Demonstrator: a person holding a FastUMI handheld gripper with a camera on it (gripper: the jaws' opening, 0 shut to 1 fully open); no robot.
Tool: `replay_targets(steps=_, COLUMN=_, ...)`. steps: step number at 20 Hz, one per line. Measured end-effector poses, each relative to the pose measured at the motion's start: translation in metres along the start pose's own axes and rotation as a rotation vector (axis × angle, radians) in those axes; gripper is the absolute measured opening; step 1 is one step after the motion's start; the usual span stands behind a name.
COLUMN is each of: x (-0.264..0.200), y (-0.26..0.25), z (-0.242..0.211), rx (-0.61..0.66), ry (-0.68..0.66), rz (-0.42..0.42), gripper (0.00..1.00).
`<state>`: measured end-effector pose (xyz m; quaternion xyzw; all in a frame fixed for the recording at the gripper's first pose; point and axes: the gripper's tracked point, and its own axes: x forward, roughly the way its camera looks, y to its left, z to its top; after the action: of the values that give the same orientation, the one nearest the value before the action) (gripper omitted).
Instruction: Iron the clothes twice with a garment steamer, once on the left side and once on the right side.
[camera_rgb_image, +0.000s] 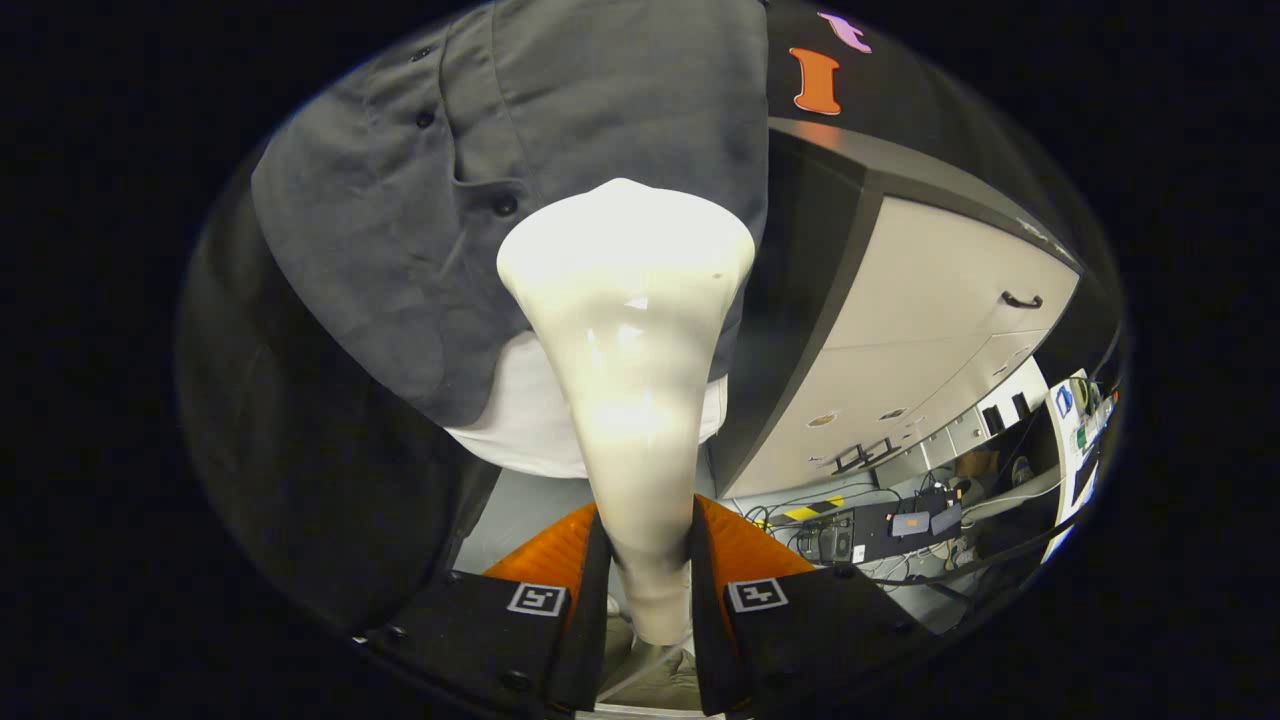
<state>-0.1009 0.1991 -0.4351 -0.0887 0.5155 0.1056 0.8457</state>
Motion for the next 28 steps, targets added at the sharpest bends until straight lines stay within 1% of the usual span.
replay_targets(steps=4, x=-0.035, y=0.01, z=0.026, rx=0.009, ry=-0.086, rz=0.002, gripper=0.45)
replay_targets(steps=10, x=-0.091, y=0.042, z=0.079, rx=0.05, ry=-0.241, rz=-0.011, gripper=0.45)
replay_targets(steps=15, x=-0.137, y=0.069, z=0.114, rx=0.08, ry=-0.369, rz=-0.02, gripper=0.45)
replay_targets(steps=21, x=-0.176, y=0.107, z=0.138, rx=0.076, ry=-0.473, rz=-0.022, gripper=0.45)
replay_targets(steps=25, x=-0.192, y=0.144, z=0.147, rx=0.064, ry=-0.524, rz=0.017, gripper=0.44)
replay_targets(steps=28, x=-0.199, y=0.171, z=0.155, rx=0.038, ry=-0.55, rz=0.031, gripper=0.45)
